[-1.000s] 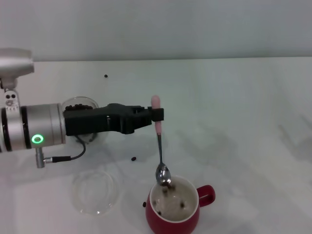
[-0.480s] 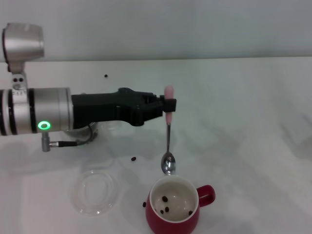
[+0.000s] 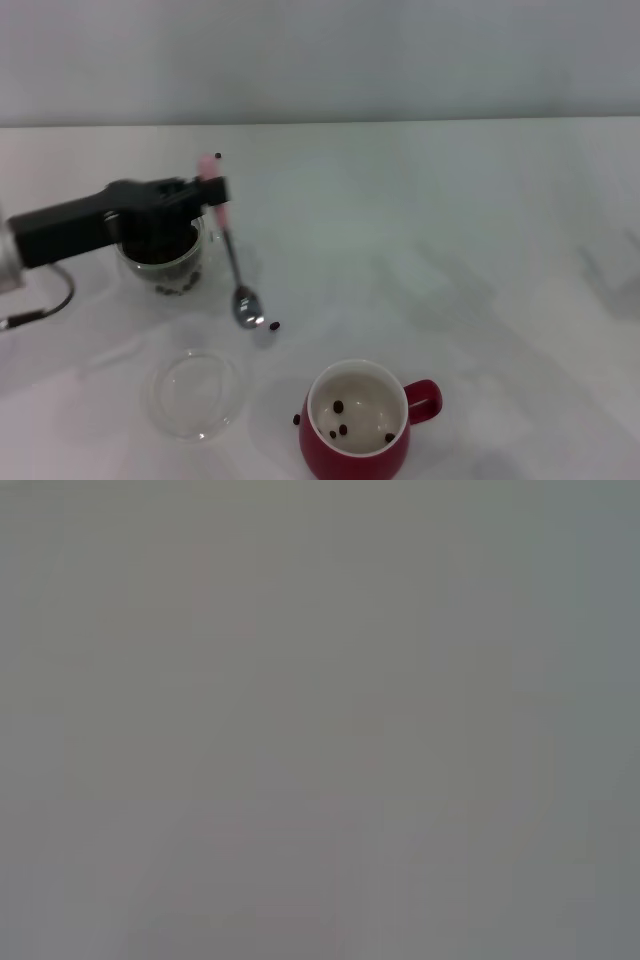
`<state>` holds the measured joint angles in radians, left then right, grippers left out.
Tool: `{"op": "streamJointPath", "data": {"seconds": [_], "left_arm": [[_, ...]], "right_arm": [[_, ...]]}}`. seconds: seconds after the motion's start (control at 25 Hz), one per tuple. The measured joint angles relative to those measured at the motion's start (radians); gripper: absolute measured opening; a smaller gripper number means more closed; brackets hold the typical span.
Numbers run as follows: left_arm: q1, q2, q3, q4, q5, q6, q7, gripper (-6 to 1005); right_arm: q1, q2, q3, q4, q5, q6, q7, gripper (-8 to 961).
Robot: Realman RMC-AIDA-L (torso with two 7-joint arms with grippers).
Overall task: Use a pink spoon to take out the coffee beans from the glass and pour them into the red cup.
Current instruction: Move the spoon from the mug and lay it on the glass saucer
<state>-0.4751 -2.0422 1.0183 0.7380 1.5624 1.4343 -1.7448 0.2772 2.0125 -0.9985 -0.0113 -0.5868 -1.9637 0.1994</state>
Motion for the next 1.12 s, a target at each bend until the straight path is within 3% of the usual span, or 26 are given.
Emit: {"op": "streamJointPath", "data": {"seconds": [0.4, 1.12], "left_arm": [[0.092, 0.016, -0.054, -0.083, 0.001, -0.009, 0.041, 125], [0.123, 0.028, -0.072, -0.162, 0.045, -0.015, 0.042, 126]], "right_arm": [[0.008, -0.001, 0.0, -0.012, 0.006, 0.037, 0.0, 684], [-0.012, -0.002, 0.0, -0.004, 0.005, 0.027, 0.0, 684]]}}
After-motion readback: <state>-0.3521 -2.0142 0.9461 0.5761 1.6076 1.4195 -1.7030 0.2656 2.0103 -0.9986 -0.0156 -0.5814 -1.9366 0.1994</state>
